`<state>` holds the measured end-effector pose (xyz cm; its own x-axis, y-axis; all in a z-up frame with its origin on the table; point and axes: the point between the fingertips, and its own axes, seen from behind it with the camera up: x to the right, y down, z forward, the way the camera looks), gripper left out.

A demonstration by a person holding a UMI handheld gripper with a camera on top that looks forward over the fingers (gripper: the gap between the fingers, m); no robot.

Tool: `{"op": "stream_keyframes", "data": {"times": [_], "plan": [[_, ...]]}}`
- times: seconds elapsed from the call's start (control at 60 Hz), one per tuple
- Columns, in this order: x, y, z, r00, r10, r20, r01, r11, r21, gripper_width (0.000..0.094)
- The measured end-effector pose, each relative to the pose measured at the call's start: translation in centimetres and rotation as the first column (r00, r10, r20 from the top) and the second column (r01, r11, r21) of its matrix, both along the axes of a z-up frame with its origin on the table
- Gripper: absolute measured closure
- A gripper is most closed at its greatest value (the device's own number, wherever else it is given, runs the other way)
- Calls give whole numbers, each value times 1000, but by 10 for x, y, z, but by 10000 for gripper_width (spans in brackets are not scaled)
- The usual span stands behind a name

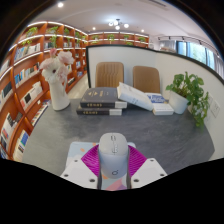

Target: Arrange mouse

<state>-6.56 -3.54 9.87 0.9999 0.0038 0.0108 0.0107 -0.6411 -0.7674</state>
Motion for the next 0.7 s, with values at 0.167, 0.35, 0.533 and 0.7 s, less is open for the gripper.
{"op": "stream_keyframes", "data": {"times": [0.167, 0.35, 0.533, 0.7], "plan": [[-34, -12, -80, 1000, 27, 7, -26, 993, -118, 590], [-42, -16, -111, 1000, 28, 8, -27, 991, -128, 547], [-42, -18, -112, 1000, 0, -7, -1, 988, -154, 369], [-29, -15, -63, 999, -38, -19, 36, 994, -100, 71]]}}
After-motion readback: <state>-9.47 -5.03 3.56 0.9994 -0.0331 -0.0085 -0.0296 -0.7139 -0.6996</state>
